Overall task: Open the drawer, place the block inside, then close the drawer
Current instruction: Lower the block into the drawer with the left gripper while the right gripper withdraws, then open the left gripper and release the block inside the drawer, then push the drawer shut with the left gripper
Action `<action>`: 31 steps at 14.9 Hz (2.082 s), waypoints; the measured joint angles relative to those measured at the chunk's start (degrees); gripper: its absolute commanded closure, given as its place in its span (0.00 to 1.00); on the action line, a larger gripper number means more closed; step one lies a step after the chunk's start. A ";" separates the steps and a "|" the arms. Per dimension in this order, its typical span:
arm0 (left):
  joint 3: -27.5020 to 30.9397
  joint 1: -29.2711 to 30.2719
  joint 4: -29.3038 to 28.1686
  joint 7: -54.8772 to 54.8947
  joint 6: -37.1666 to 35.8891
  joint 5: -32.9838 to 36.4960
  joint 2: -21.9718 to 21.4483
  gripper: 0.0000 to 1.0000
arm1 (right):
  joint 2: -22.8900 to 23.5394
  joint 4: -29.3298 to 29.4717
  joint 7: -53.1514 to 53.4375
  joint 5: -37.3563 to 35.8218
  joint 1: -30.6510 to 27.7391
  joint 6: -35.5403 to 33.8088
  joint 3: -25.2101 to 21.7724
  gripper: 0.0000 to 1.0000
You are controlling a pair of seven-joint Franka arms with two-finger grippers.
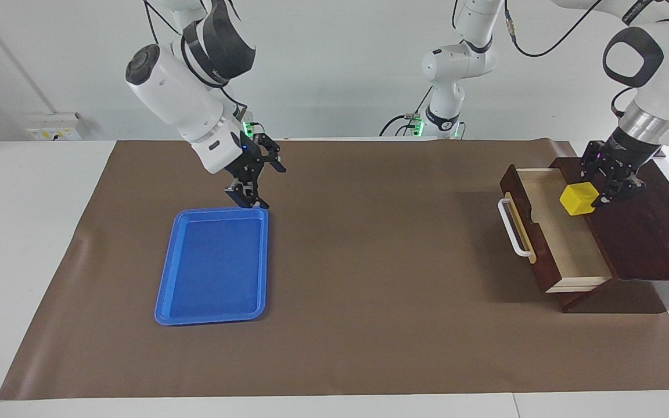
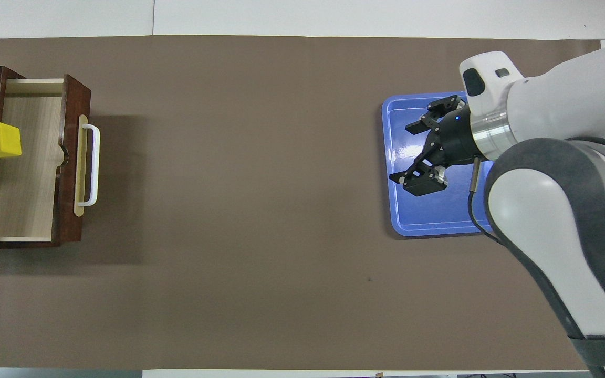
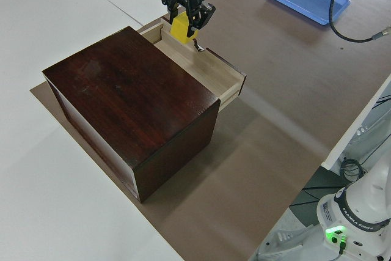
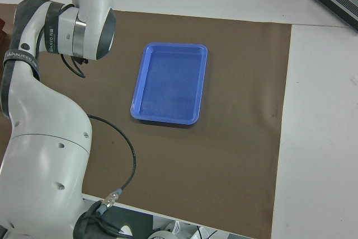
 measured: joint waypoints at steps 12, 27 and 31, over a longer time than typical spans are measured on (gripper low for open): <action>-1.11 -0.26 -9.22 3.62 7.06 -0.01 1.10 1.00 | -3.75 2.84 13.35 -13.47 -13.82 -13.44 -2.53 0.00; -1.18 -0.87 -4.00 3.51 0.57 0.80 -2.39 0.00 | -4.78 8.55 57.90 -23.36 -12.06 -28.77 -2.75 0.00; -1.79 -9.42 -3.13 -3.34 0.34 0.91 -1.76 0.00 | -6.12 3.44 57.92 -24.85 -12.00 -21.90 -2.40 0.00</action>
